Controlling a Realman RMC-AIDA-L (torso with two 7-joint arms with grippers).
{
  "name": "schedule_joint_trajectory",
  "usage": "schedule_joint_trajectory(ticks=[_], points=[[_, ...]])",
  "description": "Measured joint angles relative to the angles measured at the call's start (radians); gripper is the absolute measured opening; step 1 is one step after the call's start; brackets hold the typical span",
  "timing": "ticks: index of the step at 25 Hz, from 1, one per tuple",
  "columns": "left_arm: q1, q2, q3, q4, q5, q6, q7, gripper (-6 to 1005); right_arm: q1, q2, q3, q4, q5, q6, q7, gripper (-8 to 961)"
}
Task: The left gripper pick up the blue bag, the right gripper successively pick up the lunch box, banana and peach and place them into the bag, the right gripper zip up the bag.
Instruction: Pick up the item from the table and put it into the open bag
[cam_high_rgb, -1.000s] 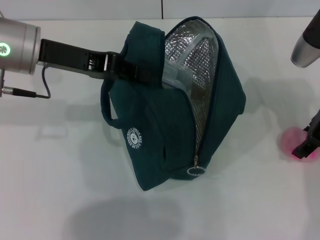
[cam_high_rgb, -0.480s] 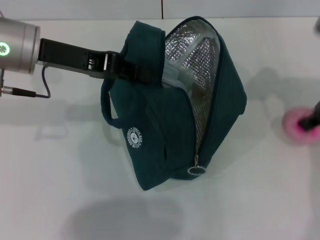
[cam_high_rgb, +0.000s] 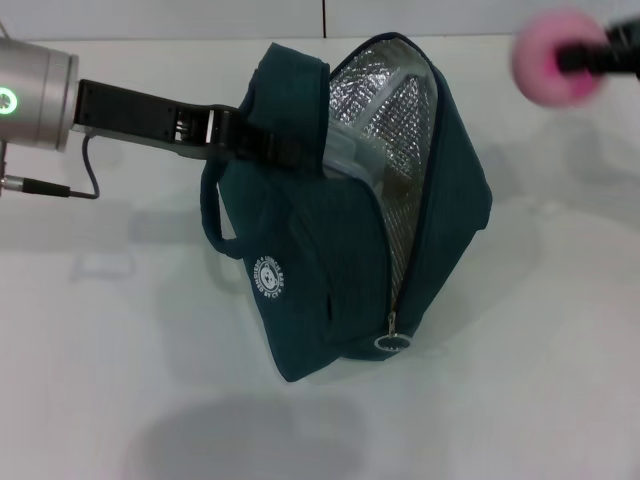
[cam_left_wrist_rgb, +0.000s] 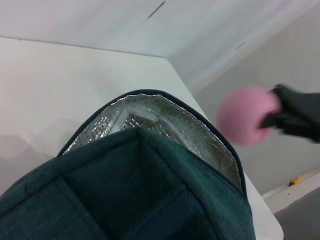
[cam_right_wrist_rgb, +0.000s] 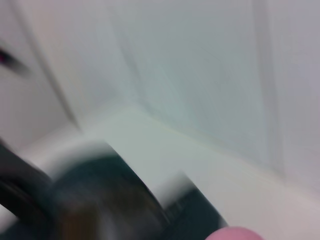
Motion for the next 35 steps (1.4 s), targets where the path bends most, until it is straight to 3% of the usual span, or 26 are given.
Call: schedule_joint_trajectory(ticks=[4,9,17,24,28,35], points=[[0.000,-0.002,0.000,0.000,0.000,0.001,0.000,36,-0.053,0.006,-0.006,0.024,0.321,-0.028,-0.138,214],[-0.004,-0.003,0.000,0.000,0.000,0.001,0.001,36,-0.061,0.020,-0.058,0.107,0.449,-0.073,-0.231,179],[-0.007,-0.004,-0.002,0.000,-0.001,0.001,0.001,36,-0.006,0.019,-0.161,0.357,0.451,-0.030,-0.348,95],[-0.002,-0.004,-0.002,0.000,-0.002,0.000,0.002,36,0.007,0.020,-0.291,0.408,0.451,0.067,-0.403,65],[0.000,-0.004,-0.002,-0.001,-0.002,0.000,0.004,35,0.007,0.020,-0.356,0.410,0.452,0.110,-0.412,130],[0.001,-0.004,-0.004,-0.003,-0.002,0.000,0.004,35,0.009,0.021,-0.376,0.409,0.445,0.126,-0.416,243]])
